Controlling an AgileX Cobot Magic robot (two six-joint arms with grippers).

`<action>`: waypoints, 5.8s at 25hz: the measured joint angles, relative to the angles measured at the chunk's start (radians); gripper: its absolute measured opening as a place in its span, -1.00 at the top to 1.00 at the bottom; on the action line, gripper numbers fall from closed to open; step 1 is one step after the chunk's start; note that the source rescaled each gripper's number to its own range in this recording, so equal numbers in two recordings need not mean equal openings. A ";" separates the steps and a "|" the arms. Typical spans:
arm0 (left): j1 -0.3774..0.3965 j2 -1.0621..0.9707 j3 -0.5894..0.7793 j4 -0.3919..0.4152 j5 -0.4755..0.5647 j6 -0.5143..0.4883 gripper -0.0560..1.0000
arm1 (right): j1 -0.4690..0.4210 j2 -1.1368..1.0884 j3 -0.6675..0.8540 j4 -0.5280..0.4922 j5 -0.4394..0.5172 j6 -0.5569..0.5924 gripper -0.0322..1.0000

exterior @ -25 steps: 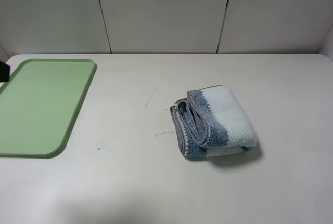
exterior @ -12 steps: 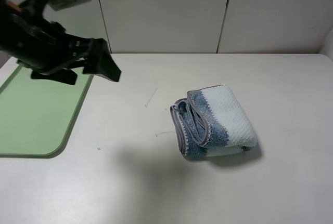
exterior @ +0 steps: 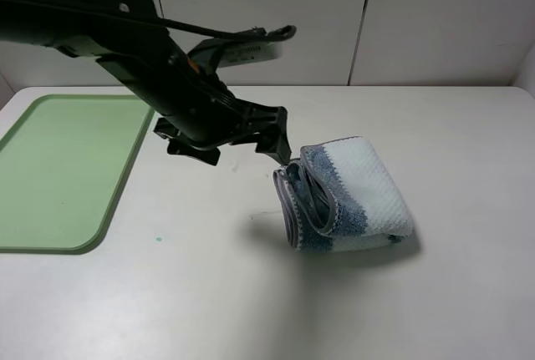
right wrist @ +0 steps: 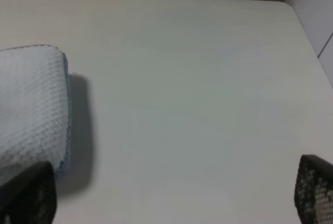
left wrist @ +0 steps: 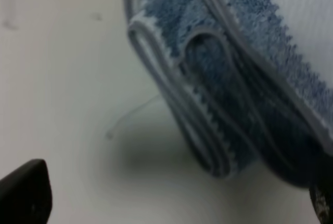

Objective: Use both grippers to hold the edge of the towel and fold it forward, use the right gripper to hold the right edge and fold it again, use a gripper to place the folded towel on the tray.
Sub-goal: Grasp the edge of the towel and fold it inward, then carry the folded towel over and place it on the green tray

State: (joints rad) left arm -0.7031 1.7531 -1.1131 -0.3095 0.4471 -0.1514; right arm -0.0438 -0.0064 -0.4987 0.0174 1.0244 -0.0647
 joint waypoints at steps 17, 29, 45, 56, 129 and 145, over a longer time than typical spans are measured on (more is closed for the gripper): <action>-0.071 0.346 -0.269 -0.003 -0.028 -0.082 -1.00 | 0.000 0.000 0.000 0.000 0.000 0.000 -1.00; -0.101 0.444 -0.279 0.011 -0.067 -0.132 -1.00 | 0.000 0.000 0.000 0.000 0.000 0.000 -1.00; -0.128 0.480 -0.291 0.016 -0.195 -0.133 -0.53 | 0.000 0.000 0.000 0.000 0.000 0.000 -1.00; -0.132 0.491 -0.291 0.003 -0.199 -0.137 0.53 | 0.000 0.000 0.000 0.000 0.000 0.000 -1.00; 0.708 0.056 -0.110 0.320 0.147 0.225 0.53 | 0.000 0.000 0.000 0.000 0.000 0.000 -1.00; 0.865 0.126 -0.105 0.323 0.070 0.246 0.53 | 0.000 0.000 0.000 0.000 0.000 0.000 -1.00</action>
State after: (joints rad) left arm 0.1617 1.8790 -1.2183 0.0136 0.5175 0.0942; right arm -0.0438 -0.0064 -0.4987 0.0174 1.0244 -0.0647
